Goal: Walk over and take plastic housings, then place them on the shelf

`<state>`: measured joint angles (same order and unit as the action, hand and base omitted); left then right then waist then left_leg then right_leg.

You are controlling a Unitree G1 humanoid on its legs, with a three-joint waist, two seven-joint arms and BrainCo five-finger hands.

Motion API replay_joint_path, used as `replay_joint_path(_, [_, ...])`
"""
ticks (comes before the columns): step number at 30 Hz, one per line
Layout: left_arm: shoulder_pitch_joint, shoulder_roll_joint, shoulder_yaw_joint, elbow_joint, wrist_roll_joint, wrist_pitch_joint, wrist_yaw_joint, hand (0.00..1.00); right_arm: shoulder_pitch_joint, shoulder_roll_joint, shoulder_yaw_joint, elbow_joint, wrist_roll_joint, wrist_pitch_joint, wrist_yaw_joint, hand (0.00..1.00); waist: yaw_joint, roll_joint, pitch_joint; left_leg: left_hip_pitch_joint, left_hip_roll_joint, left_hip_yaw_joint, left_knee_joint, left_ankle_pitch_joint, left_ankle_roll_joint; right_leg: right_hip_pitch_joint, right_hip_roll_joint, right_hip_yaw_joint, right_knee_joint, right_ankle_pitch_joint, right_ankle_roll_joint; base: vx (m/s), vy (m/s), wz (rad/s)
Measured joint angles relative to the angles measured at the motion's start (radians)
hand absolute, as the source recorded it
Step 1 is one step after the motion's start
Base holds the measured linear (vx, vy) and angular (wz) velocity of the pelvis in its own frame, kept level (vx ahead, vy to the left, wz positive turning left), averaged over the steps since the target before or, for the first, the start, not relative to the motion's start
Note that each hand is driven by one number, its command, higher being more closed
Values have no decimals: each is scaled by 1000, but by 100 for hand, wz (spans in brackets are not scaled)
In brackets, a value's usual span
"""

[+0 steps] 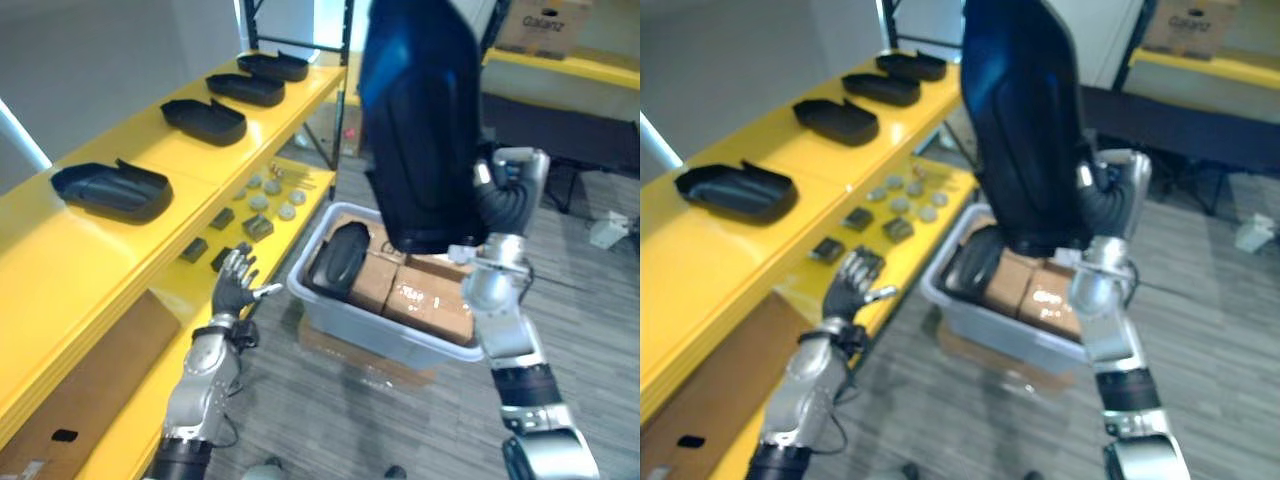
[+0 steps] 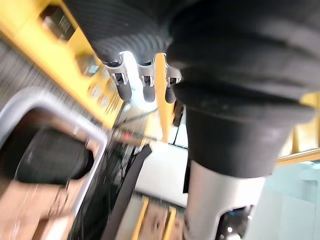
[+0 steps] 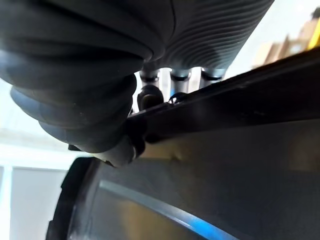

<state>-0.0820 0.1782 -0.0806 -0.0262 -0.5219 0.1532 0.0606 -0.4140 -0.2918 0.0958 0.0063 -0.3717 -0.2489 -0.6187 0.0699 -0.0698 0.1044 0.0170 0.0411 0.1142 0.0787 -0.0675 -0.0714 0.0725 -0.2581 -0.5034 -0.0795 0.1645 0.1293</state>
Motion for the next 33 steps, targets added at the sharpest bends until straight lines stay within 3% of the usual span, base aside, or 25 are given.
replay_joint_path(2, [-3,-10,-39,24,-32,2,0,0,0,17,33,3,1,-20,-8,100,-3,0,-1,0,1,0,0,0,0,0,1,0,0,0,0,0,0,0])
replay_joint_path(6, [-13,-41,-58,83,-78,2,5,0,-2,32,65,21,4,-21,-12,100,-6,3,-14,0,0,0,-1,0,0,0,0,-1,0,1,0,0,0,0])
replay_joint_path(9, [-14,-43,-63,113,-190,1,3,0,-2,52,83,54,4,-30,-7,100,-17,3,-33,0,0,0,-3,0,-1,0,0,-6,0,1,0,0,0,0])
replay_joint_path(15, [-30,-74,-99,160,-260,-22,6,0,0,88,159,132,-9,-30,4,100,-24,3,-40,0,0,0,-3,0,-1,1,0,-8,0,1,0,0,0,0])
replay_joint_path(23, [-71,-89,-119,166,-268,-121,44,0,48,129,223,283,-38,-9,7,100,-24,2,-41,-2,1,-3,-2,0,-1,0,0,-8,0,1,0,0,0,0])
replay_joint_path(33, [-105,-111,-120,205,-263,-161,46,0,62,161,284,369,-43,-8,11,100,-25,-1,-43,-5,2,-8,1,-1,-2,1,1,-11,0,1,0,0,0,0])
